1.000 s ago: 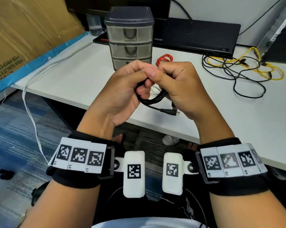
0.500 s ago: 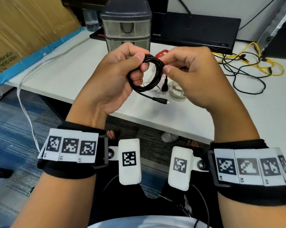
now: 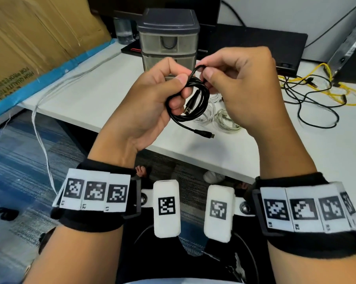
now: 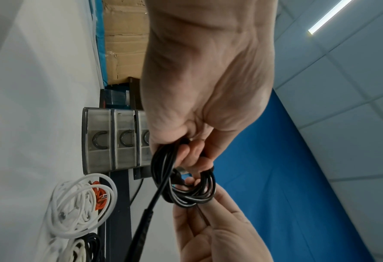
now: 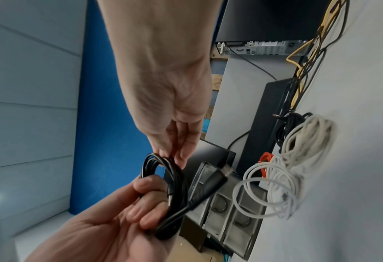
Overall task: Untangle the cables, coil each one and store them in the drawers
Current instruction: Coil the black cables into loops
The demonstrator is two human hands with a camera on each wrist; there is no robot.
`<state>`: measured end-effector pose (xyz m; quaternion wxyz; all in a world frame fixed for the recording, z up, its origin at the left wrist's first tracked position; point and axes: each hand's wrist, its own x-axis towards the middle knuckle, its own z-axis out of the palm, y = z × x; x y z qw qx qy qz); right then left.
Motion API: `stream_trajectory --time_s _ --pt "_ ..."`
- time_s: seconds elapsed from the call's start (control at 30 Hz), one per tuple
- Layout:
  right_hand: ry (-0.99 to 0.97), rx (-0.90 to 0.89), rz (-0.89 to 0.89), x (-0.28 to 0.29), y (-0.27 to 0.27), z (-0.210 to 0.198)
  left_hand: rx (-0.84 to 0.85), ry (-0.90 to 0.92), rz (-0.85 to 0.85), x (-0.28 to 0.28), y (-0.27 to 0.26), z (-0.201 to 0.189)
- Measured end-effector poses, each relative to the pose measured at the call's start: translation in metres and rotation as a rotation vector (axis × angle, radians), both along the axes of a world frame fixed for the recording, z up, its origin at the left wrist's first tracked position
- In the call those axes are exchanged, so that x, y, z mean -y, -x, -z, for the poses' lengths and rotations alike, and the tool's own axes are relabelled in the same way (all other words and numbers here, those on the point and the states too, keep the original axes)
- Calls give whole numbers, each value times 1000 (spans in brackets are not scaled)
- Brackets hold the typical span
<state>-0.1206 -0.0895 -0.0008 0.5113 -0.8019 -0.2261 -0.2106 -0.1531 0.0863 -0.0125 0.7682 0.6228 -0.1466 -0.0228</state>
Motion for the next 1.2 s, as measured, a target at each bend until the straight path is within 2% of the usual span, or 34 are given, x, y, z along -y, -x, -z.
stream_trajectory --time_s 0.33,0.6,0.93,1.1,1.2 --pt "-98 -20 -11 2 3 10 -11 -72 42 4 1 1" --pt "-63 -117 -70 4 8 15 -33 16 -124 7 -1 4" --pt "-37 -177 -110 3 14 12 21 -46 -253 15 -3 7" --pt "61 -164 -83 -1 14 13 9 -33 -317 19 -5 12" --pt "125 -235 -138 3 11 11 -6 12 -349 20 -6 12"
